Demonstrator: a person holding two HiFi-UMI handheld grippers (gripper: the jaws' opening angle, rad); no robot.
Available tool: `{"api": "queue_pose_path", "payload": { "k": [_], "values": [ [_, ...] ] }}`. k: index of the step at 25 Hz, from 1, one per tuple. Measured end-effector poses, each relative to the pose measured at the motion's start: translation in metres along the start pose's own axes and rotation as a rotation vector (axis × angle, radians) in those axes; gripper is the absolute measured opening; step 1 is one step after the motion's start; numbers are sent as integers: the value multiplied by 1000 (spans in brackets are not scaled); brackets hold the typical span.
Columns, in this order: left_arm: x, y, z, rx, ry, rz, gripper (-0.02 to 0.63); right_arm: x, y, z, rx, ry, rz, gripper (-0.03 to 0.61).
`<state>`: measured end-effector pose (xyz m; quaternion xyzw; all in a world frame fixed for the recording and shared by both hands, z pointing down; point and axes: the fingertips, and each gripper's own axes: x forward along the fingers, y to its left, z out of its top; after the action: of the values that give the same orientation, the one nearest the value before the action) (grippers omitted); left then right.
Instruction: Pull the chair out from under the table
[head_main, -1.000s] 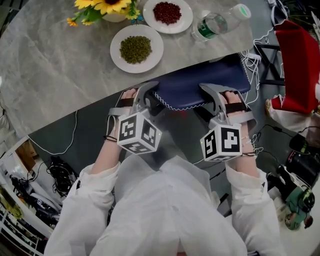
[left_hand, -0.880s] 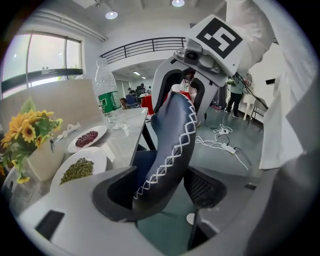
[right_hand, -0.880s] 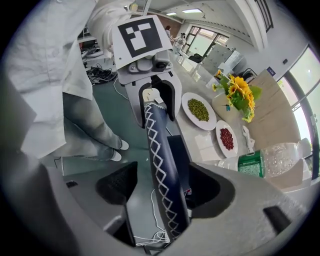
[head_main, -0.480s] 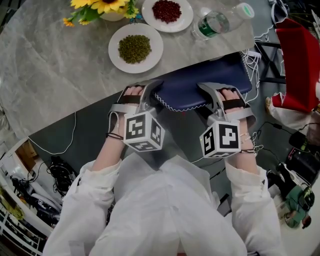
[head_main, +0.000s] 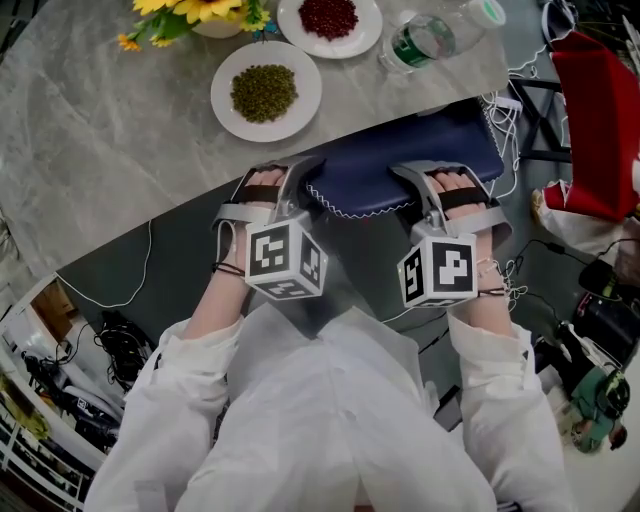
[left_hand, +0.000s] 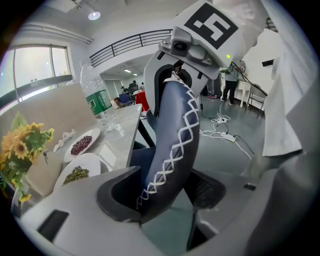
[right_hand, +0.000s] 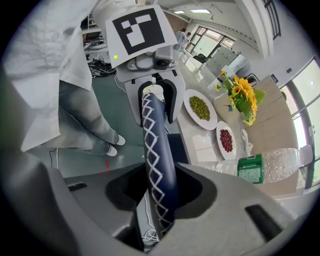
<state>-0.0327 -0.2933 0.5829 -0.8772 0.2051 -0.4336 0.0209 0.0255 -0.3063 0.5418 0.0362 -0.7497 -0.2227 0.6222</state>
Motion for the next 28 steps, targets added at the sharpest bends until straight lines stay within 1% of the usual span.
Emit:
{"api": "queue_pose_path", "payload": {
  "k": [4, 13, 18, 21, 28],
  "values": [
    [0, 0, 0, -4, 5, -3, 261, -1, -2, 0, 0, -10, -30, 128],
    [0, 0, -1, -3, 12, 2, 261, 0, -3, 1, 16, -9, -24, 124],
    [1, 0, -1, -12, 16, -2, 259, 1, -1, 0, 18, -3, 12, 121],
    [1, 0, -1, -15, 20, 15, 256, 1, 1, 0, 9, -2, 15, 120],
    [0, -1, 0, -18, 33, 19, 256, 0, 2, -1, 6, 4, 28, 115]
  ]
}}
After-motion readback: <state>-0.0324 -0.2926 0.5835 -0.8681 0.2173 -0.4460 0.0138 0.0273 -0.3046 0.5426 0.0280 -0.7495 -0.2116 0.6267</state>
